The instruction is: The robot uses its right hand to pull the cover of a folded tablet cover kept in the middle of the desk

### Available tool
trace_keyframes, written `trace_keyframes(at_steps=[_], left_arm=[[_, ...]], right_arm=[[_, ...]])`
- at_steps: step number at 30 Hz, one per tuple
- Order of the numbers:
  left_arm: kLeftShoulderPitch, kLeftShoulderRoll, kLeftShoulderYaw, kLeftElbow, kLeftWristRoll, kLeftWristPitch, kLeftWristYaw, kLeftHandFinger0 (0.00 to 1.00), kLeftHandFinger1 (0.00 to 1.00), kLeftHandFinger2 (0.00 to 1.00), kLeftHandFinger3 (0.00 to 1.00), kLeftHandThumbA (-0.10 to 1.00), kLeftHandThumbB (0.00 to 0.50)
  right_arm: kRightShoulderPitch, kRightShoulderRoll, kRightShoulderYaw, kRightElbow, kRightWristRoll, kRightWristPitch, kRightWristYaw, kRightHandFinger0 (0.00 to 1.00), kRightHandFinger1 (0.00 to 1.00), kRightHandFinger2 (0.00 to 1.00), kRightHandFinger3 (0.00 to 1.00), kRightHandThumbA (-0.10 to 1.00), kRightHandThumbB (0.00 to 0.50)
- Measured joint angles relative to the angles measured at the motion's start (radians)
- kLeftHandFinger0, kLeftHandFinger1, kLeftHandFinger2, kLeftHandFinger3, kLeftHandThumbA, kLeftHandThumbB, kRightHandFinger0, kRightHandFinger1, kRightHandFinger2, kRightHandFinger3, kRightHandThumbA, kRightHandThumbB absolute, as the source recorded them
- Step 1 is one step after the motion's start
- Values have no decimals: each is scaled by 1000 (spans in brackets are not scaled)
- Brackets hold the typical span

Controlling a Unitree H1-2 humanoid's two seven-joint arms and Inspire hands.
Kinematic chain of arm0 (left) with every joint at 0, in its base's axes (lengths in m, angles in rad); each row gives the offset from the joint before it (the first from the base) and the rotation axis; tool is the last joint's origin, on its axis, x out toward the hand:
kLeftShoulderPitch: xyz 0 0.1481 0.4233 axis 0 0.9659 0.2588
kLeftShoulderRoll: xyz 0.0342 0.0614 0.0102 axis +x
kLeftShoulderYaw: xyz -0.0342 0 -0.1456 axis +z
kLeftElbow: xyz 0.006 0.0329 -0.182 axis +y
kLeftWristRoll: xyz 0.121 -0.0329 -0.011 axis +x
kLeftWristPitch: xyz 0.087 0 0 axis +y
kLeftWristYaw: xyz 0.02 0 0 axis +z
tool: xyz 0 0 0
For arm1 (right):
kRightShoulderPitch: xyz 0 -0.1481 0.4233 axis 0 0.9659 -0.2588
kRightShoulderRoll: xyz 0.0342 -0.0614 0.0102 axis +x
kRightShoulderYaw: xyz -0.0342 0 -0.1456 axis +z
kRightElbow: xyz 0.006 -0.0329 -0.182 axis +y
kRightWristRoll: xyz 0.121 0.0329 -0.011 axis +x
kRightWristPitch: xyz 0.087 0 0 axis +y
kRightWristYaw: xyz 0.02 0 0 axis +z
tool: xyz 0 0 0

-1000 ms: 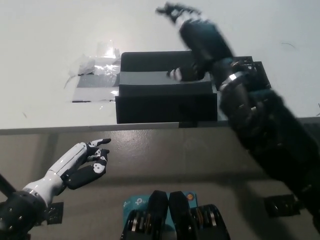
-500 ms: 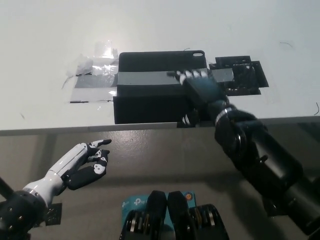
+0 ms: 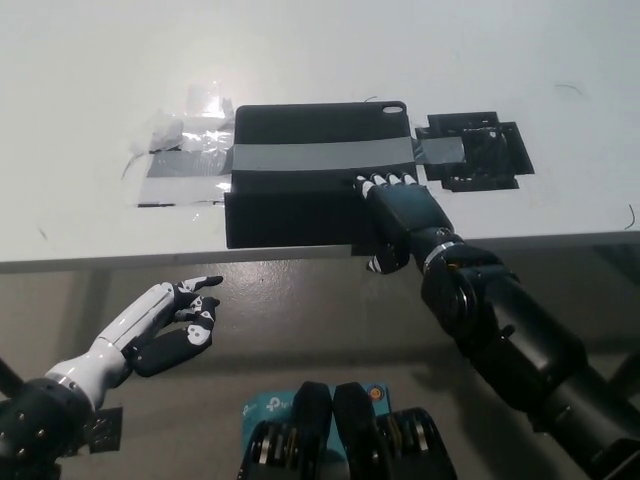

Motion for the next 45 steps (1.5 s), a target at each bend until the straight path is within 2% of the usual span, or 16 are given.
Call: trace_keyframes(at_steps=[1, 3, 7, 9, 10, 13, 19, 22, 25, 27, 28, 33, 36, 41, 43, 45], left_arm=[[0, 0, 0, 0, 1, 0, 0, 818, 851, 971, 1000, 1000, 80], [-1, 0, 0, 0, 2, 0, 0, 827, 864, 989, 1000, 1000, 72], [-1, 0, 1, 0, 3, 0, 0, 848, 870, 998, 1000, 1000, 95], [-1, 0, 1, 1, 3, 0, 0, 849, 868, 997, 1000, 1000, 106], [-2, 0, 1, 1, 3, 0, 0, 856, 875, 1000, 1000, 1000, 115], [-2, 0, 2, 1, 4, 1, 0, 865, 884, 1000, 1000, 1000, 99], [-8, 0, 7, 0, 5, 1, -5, 874, 894, 1000, 1000, 1000, 64], [-17, 0, 8, 0, 5, 1, -9, 861, 887, 1000, 1000, 1000, 69], [-27, 0, 8, 1, 7, 1, -15, 847, 876, 998, 1000, 1000, 51], [-34, 0, 8, 1, 8, 1, -16, 850, 880, 1000, 1000, 1000, 64], [-37, 0, 8, 1, 8, 1, -17, 852, 880, 1000, 1000, 1000, 72], [-40, 0, 11, 3, 11, 1, -21, 847, 874, 1000, 1000, 1000, 76], [-40, 0, 10, 4, 14, 1, -23, 843, 870, 992, 1000, 1000, 71], [-43, 0, 10, 5, 16, 1, -32, 841, 861, 979, 1000, 1000, 87], [-42, 0, 10, 6, 18, 1, -33, 826, 849, 971, 1000, 1000, 84], [-41, 0, 10, 6, 20, 1, -33, 825, 848, 970, 1000, 1000, 85]], right_arm=[[0, -1, 1, -1, -2, -1, 0, 1000, 1000, 948, 1000, 1000, 447], [3, -5, 0, -10, -2, -4, 3, 900, 828, 757, 813, 1000, 374], [19, -21, -20, -66, 5, -6, 11, 514, 575, 559, 580, 909, 356], [27, -27, -31, -96, 10, -12, 16, 362, 454, 473, 538, 915, 371], [34, -30, -32, -113, 12, -16, 21, 229, 328, 405, 520, 893, 360], [80, -41, -35, -179, 18, -23, 37, 112, 219, 359, 507, 864, 338], [134, -67, -77, -298, 23, -16, 50, 120, 252, 405, 535, 875, 299], [152, -66, -89, -309, 27, -15, 51, 258, 354, 483, 579, 895, 271], [166, -63, -99, -316, 31, -16, 51, 222, 325, 474, 600, 878, 269], [183, -59, -110, -329, 34, -15, 51, 418, 496, 629, 708, 933, 241], [193, -58, -117, -339, 35, -15, 51, 364, 449, 591, 673, 923, 241], [301, -48, -130, -396, 69, -14, 83, 375, 457, 587, 621, 911, 225], [407, -35, -138, -427, 98, -13, 100, 246, 356, 494, 559, 895, 230], [481, -25, -183, -513, 130, -1, 113, 271, 385, 516, 588, 986, 218], [492, -22, -195, -557, 139, 4, 118, 287, 401, 548, 627, 908, 206], [506, -20, -198, -608, 145, 8, 125, 231, 349, 499, 616, 856, 194]])
